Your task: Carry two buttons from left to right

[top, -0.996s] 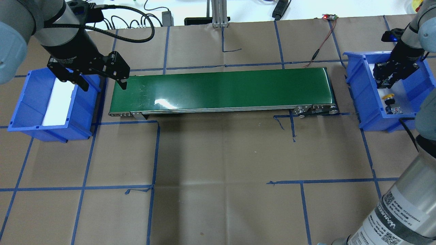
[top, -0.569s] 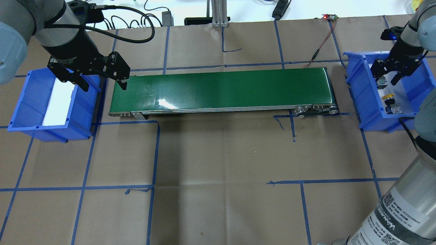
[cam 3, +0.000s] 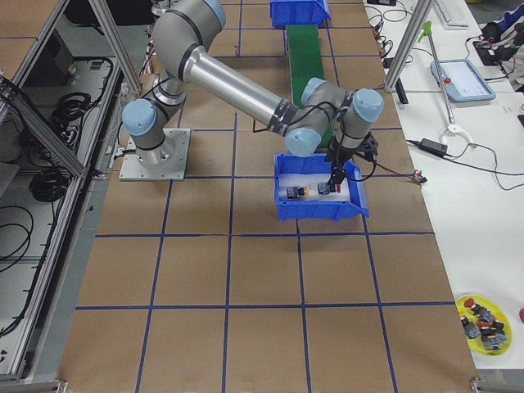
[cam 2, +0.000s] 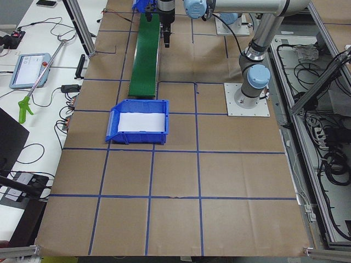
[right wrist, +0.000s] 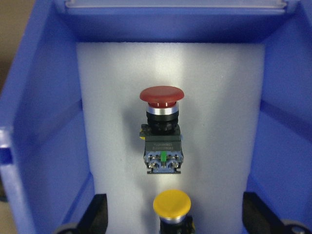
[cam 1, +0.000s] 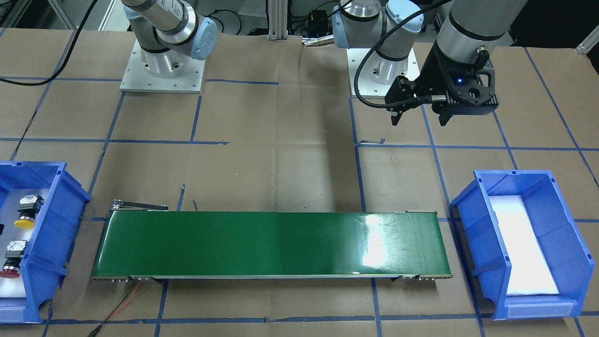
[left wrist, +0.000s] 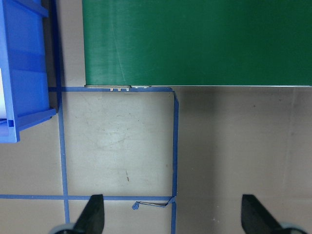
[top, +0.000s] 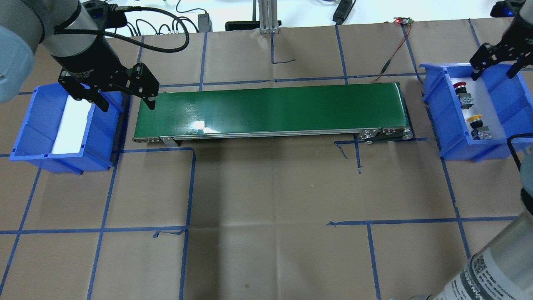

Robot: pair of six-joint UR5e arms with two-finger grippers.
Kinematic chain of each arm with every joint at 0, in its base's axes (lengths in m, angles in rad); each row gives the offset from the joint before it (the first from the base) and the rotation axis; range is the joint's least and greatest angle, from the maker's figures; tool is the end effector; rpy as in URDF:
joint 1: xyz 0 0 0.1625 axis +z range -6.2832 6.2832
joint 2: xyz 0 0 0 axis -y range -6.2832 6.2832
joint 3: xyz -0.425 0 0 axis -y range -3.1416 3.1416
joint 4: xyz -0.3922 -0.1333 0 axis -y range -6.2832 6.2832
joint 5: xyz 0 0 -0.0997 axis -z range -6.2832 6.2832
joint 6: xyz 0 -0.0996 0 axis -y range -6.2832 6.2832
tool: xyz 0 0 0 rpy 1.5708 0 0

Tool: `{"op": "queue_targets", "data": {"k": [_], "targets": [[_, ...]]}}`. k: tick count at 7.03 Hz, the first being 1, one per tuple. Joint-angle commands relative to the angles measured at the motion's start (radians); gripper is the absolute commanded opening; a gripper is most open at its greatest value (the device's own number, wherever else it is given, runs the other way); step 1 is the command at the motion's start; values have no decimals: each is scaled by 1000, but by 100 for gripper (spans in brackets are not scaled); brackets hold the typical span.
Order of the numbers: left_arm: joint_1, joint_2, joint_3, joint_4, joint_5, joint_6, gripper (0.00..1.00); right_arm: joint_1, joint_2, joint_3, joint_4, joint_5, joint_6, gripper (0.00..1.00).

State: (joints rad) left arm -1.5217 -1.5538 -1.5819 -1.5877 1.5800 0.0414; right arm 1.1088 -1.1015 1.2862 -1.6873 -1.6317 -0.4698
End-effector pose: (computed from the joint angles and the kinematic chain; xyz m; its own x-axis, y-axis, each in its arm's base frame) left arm -0.1085 -0.4895 0.4891 -0.9999 -0.0076 -0.0087 -0.0077 0.9999 0.0114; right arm -0.1849 -0.6569 0.3635 -0.9997 -0.0109 0.0233 -0.0088 0.9961 0.0882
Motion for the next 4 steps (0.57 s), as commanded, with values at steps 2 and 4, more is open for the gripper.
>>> {"op": "queue_targets", "data": {"k": [2,4], "targets": [[0,-2,2,2,0,-2,100,191,-228,46,81,83,5,100],[0,-2,-1,0,0,-2,100,392,-305,137,67,135,181,100]]}}
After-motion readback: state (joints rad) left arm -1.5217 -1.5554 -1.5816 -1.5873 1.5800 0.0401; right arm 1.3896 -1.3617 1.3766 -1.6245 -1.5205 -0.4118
